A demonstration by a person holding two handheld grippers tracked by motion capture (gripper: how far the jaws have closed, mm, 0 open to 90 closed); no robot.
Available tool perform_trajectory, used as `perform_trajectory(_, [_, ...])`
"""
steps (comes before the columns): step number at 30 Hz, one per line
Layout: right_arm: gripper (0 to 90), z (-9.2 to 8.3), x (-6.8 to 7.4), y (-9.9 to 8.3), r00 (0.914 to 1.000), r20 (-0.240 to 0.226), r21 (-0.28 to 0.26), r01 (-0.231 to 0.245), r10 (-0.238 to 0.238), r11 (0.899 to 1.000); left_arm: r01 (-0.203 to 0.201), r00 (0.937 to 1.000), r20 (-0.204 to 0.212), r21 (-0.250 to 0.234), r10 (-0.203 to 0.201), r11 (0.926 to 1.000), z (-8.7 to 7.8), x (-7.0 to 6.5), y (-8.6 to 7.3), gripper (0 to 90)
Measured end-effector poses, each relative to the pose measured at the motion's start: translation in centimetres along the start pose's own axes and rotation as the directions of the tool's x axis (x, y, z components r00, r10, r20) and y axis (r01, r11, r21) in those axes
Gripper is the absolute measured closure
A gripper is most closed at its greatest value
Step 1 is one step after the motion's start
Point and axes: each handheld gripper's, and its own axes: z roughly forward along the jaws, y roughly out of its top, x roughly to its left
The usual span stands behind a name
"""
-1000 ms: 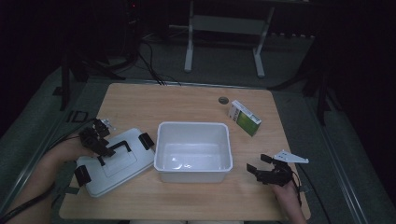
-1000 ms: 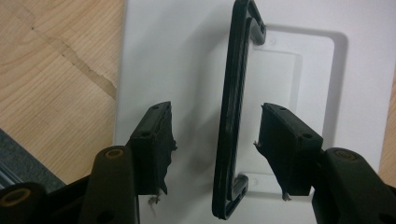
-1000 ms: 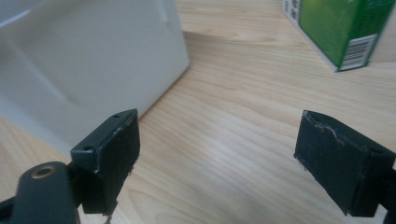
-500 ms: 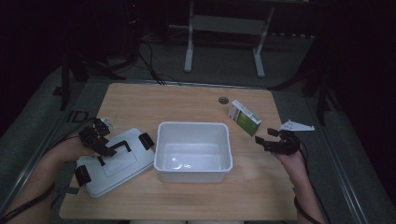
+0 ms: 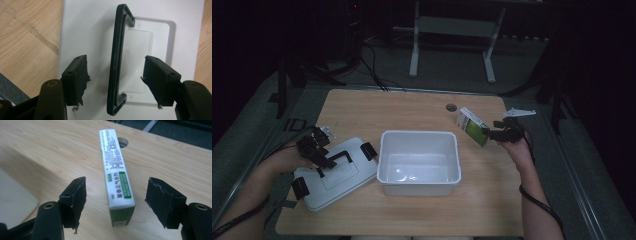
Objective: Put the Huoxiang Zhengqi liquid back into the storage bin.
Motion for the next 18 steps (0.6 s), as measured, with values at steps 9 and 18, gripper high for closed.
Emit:
perform_trajectory(9, [33.7,2.6,-0.6,1.6,0.9997,-0.01,0.086,0.025,-0.024,0.996,-0.006,1.0,0.0,0.019,0.006,0.9998,0.3,0.1,0.0,36.7])
perform_trajectory(18, [37.0,4.3,-0.6,1.8,0.9989,-0.031,0.161,0.041,-0.036,0.986,-0.003,1.0,0.004,0.025,0.003,0.9997,0.6,0.2,-0.1,36.6])
